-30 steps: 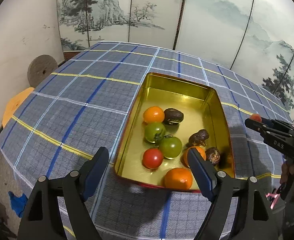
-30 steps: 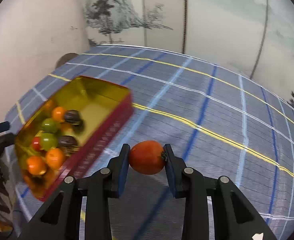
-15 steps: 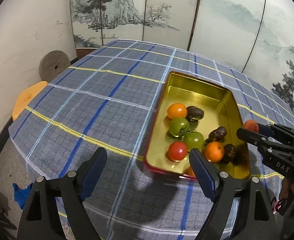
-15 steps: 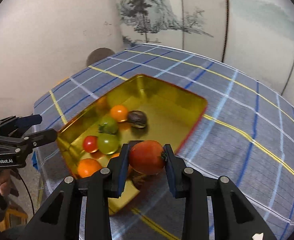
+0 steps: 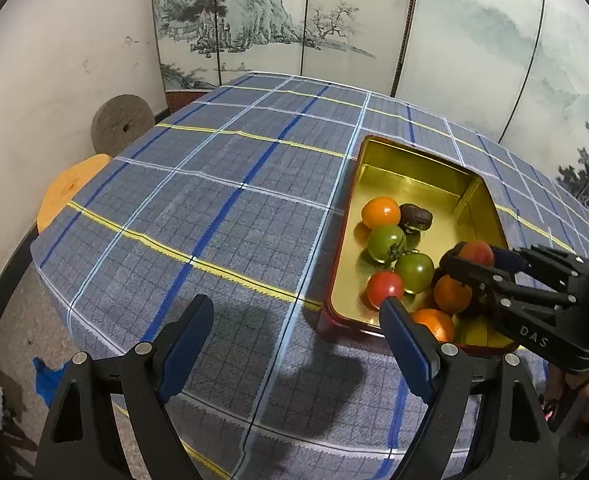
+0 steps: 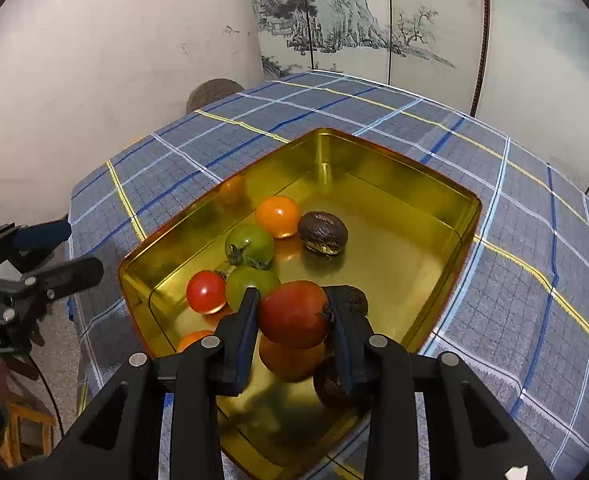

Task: Organize fruits
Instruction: 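Carry the red tomato into the tin with the right gripper, then open the right gripper and withdraw both grippers from the tin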

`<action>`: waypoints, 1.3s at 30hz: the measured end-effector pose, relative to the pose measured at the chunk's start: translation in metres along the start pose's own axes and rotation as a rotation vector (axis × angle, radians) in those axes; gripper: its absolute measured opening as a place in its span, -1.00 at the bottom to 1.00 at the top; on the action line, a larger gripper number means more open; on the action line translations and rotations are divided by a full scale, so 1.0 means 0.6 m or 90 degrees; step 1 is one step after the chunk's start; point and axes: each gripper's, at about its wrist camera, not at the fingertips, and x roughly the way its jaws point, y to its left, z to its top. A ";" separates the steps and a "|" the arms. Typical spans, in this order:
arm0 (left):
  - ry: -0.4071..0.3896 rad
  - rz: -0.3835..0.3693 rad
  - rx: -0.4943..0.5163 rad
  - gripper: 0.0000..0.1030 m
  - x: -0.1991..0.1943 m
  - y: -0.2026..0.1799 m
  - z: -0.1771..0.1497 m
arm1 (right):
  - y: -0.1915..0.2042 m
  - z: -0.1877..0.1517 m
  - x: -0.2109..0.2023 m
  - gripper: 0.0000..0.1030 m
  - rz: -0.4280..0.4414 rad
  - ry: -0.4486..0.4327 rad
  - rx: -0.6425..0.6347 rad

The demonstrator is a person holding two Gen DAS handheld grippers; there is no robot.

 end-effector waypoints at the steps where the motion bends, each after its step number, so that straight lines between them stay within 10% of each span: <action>1: 0.001 0.001 0.002 0.65 0.000 -0.001 0.000 | 0.003 0.003 0.002 -0.39 -0.001 0.000 -0.003; 17: 0.010 0.006 0.023 0.65 -0.001 -0.017 -0.008 | 0.025 0.002 0.008 -0.33 -0.021 -0.006 -0.016; 31: 0.006 0.008 0.045 0.65 -0.005 -0.039 -0.007 | 0.008 -0.021 -0.064 0.74 -0.036 -0.026 0.047; 39: 0.002 0.010 0.068 0.65 -0.012 -0.066 -0.011 | -0.003 -0.057 -0.087 0.91 -0.057 0.010 0.084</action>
